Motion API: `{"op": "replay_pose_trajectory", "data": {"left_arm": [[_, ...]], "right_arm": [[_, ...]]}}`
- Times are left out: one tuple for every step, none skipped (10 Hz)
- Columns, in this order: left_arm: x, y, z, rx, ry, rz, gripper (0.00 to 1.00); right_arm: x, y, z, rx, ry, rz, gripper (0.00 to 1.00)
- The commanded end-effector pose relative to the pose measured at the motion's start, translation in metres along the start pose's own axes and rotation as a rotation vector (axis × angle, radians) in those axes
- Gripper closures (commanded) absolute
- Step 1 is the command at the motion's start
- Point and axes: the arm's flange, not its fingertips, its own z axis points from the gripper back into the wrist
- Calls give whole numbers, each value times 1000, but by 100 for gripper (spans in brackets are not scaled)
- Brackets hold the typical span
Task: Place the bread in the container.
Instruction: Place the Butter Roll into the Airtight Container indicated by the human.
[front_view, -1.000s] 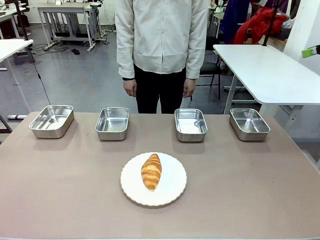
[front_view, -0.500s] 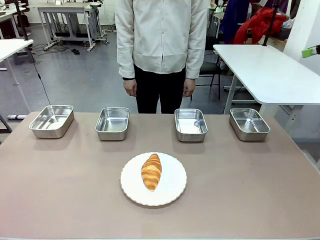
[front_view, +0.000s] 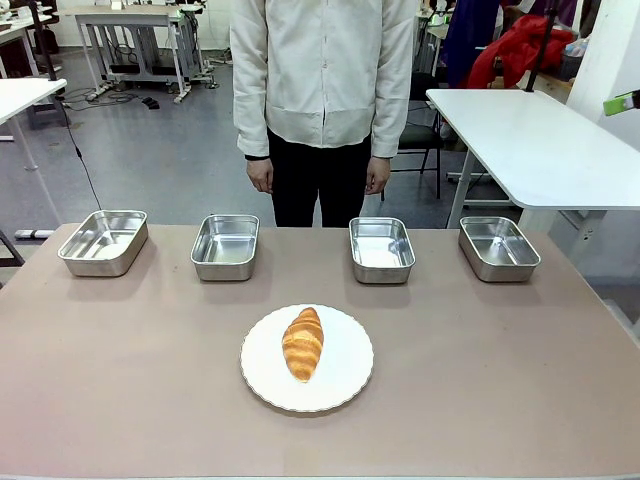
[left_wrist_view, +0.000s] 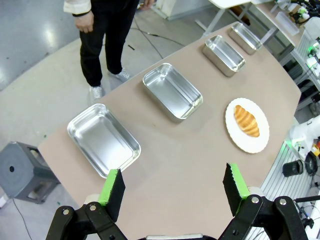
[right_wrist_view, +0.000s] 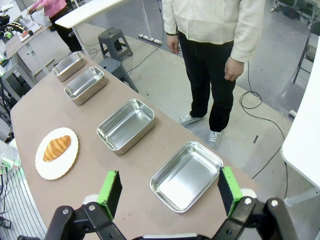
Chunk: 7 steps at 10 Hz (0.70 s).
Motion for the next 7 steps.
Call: {"op": "replay_pose_trajectory", "data": {"left_arm": [[1, -1, 0, -9, -20, -4, 0], [1, -1, 0, -9, -20, -4, 0], [1, -1, 0, -9, -20, -4, 0], [1, -1, 0, -9, -20, -4, 0], [1, -1, 0, -9, -20, -4, 0], [1, -1, 0, -9, -20, -4, 0], [1, -1, 0, -9, -20, -4, 0]], "right_arm": [[1, 2, 1, 5, -5, 4, 0], [1, 2, 1, 5, -5, 4, 0], [1, 2, 1, 5, -5, 4, 0], [1, 2, 1, 5, -5, 4, 0], [1, 2, 1, 5, -5, 4, 0], [1, 2, 1, 5, -5, 4, 0], [1, 2, 1, 5, -5, 4, 0]]}}
